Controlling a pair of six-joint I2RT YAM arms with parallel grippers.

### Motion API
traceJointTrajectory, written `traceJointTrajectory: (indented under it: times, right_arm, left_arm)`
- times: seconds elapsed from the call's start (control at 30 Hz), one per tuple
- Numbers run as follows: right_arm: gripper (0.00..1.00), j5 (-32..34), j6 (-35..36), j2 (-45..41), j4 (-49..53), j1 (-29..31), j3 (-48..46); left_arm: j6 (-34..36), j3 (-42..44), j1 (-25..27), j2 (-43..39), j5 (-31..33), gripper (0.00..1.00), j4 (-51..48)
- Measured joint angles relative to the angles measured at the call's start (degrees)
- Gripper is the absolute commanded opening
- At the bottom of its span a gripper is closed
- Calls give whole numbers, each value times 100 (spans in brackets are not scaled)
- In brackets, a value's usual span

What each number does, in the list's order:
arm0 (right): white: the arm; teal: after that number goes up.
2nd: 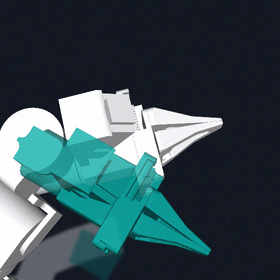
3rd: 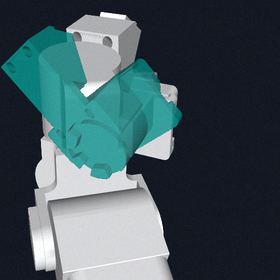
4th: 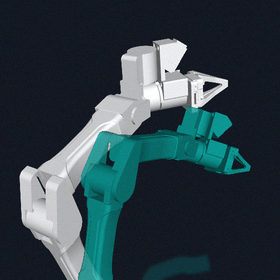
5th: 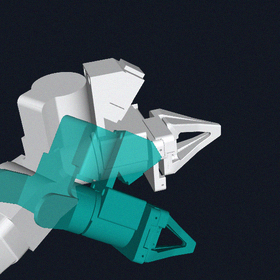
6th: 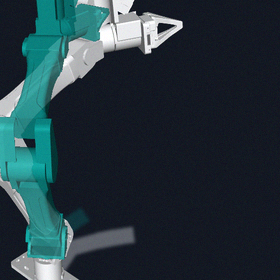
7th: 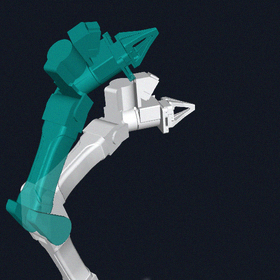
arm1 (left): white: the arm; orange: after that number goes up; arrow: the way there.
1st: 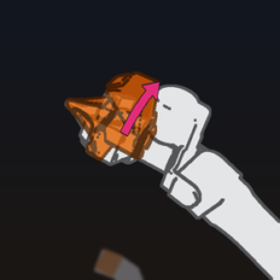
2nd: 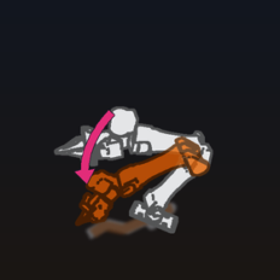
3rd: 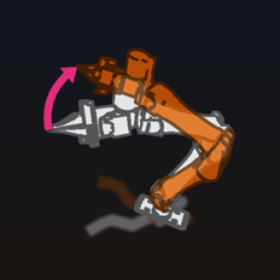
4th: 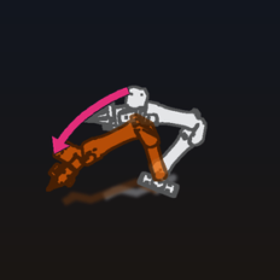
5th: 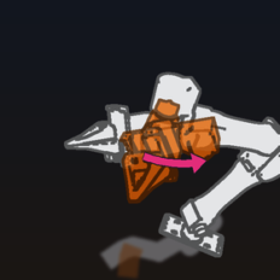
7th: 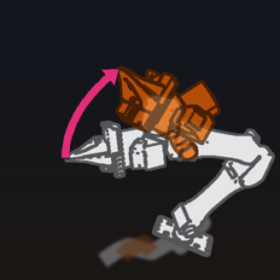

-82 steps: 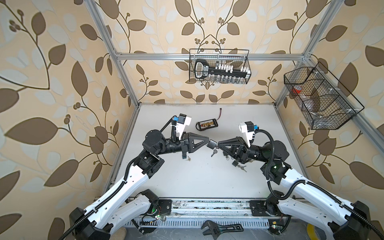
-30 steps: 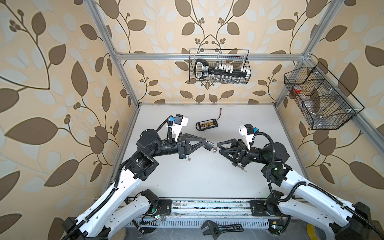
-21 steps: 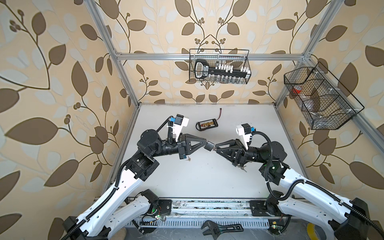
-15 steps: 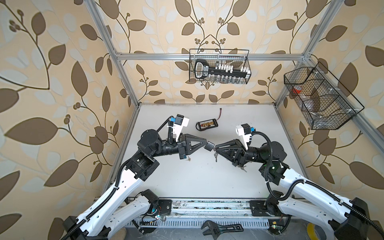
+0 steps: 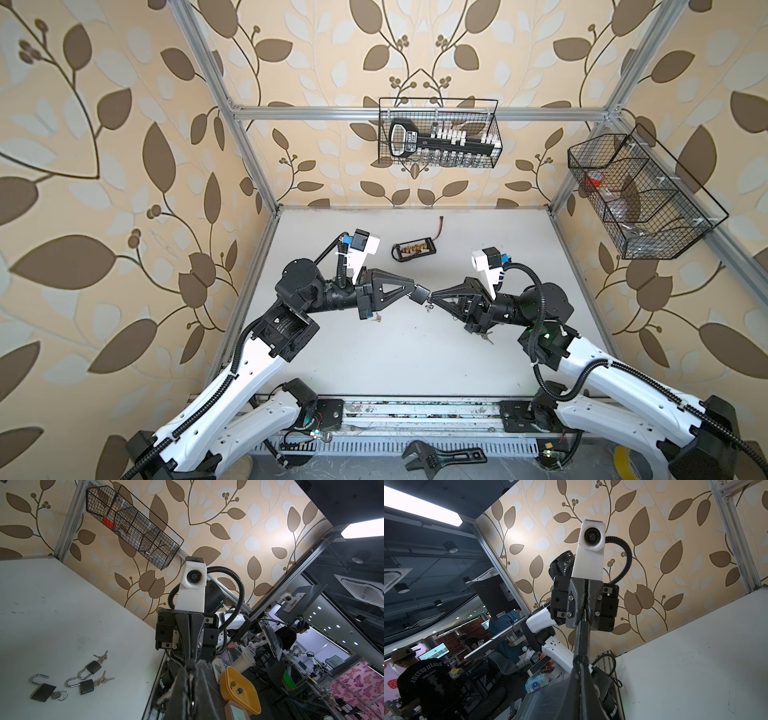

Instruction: Lock with the key

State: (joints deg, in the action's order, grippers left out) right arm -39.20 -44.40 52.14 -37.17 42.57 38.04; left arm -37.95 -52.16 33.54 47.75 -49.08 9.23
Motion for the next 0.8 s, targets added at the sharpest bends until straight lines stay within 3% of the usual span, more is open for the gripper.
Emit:
traceJointTrajectory:
  times: [0.43, 0.57, 0.8]
  right_arm:
    - [0, 254, 645, -1370, 1318, 17, -297]
    - [0, 861, 988, -1631, 2173, 17, -295]
    - [0, 2092, 1296, -1641, 3687, 17, -474]
  left_arm:
    - [221, -120, 61, -153, 184, 0, -487]
    - [634, -538, 61, -26, 361, 0, -1412]
    - [1676, -1716, 61, 424, 1276, 0, -3622]
